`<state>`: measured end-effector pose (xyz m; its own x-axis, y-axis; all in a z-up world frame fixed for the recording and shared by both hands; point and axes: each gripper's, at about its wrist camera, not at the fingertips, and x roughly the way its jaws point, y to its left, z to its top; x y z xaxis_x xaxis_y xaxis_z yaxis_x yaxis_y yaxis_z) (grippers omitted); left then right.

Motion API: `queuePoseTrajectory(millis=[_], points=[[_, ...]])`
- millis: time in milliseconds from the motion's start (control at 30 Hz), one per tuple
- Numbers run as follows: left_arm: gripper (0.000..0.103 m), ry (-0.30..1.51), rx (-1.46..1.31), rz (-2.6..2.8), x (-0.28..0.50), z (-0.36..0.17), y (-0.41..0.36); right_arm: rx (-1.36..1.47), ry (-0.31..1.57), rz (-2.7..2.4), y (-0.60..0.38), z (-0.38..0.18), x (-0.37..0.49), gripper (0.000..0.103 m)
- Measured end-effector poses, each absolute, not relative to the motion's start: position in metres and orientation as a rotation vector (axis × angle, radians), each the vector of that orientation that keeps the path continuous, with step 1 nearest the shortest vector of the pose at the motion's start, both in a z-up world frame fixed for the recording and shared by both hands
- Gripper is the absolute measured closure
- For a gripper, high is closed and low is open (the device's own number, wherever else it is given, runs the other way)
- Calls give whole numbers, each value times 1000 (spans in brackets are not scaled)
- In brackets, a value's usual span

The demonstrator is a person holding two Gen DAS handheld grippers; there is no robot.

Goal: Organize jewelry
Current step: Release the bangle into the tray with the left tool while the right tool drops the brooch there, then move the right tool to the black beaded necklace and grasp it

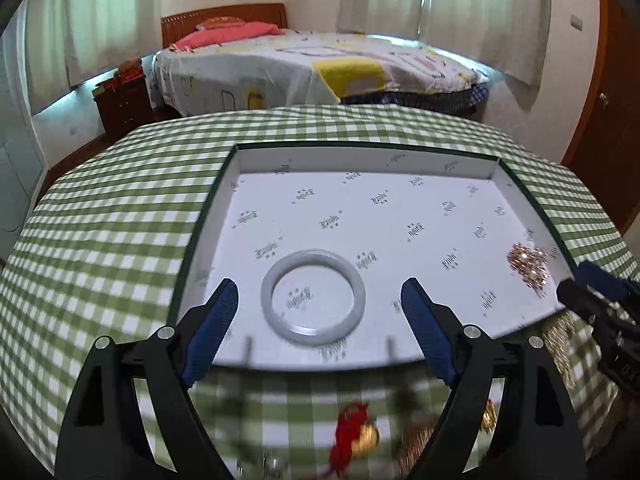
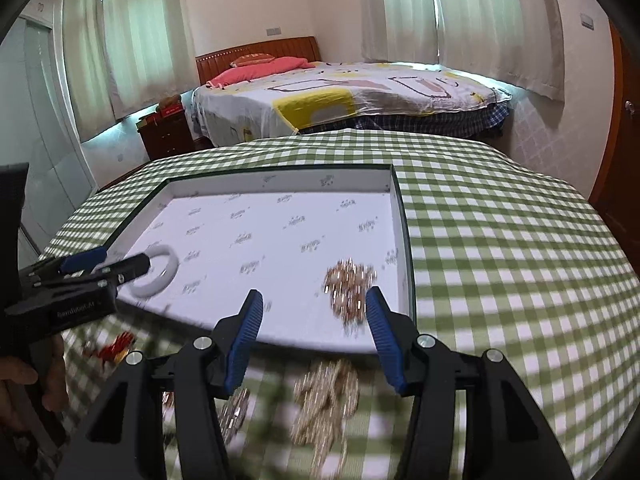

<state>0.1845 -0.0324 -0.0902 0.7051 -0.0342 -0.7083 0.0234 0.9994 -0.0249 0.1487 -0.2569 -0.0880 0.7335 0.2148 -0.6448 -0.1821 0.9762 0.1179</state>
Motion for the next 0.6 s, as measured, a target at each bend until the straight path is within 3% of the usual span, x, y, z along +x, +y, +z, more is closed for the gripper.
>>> queuePoseTrajectory(millis=[400, 600], points=[[21, 725, -44, 0, 93, -80, -23, 25, 734, 235, -252, -104, 73, 50], [21, 725, -42, 7, 64, -85, -22, 26, 744, 263, -247, -112, 55, 56]])
